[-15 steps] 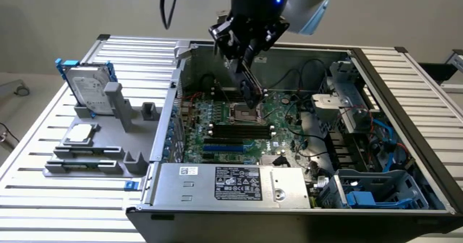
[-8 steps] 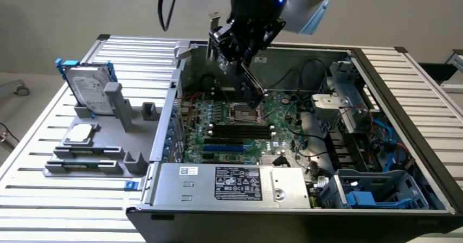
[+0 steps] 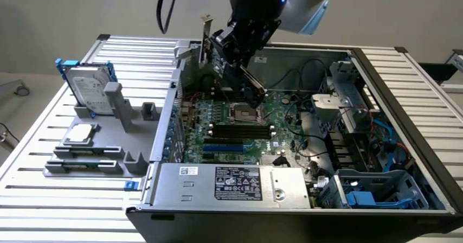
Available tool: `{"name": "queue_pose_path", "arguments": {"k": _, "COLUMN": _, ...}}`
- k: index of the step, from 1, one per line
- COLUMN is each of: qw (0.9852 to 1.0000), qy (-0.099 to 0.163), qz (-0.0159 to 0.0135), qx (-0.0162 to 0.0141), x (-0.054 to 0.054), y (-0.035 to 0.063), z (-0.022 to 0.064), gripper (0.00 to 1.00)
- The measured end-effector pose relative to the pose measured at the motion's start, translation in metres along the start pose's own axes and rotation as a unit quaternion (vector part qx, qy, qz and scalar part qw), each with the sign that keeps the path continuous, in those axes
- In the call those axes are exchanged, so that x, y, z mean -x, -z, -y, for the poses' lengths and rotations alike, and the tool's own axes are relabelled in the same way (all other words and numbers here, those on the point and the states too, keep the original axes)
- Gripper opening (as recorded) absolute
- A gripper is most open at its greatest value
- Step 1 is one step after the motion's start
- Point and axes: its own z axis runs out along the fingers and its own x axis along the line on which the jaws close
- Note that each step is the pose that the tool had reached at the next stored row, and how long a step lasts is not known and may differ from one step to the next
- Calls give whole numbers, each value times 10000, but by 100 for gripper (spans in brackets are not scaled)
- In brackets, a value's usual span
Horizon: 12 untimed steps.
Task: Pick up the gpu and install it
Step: 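Insert the gpu into the slot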
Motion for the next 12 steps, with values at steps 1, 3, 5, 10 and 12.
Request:
{"name": "queue_pose_path", "arguments": {"k": 1, "qw": 10000, "qy": 87, "qz": -18, "qx": -2, "x": 0, "y": -1, "z": 0, "gripper": 26}}
{"name": "queue_pose_path", "arguments": {"k": 3, "qw": 9996, "qy": 264, "qz": -54, "qx": -3, "x": 0, "y": -4, "z": 1, "gripper": 26}}
{"name": "queue_pose_path", "arguments": {"k": 5, "qw": 9990, "qy": 440, "qz": -89, "qx": -6, "x": 0, "y": -7, "z": 1, "gripper": 26}}
{"name": "queue_pose_path", "arguments": {"k": 10, "qw": 9959, "qy": 888, "qz": -179, "qx": -11, "x": 0, "y": -16, "z": 3, "gripper": 26}}
{"name": "queue_pose_path", "arguments": {"k": 12, "qw": 9941, "qy": 1064, "qz": -213, "qx": -15, "x": 0, "y": -18, "z": 4, "gripper": 26}}
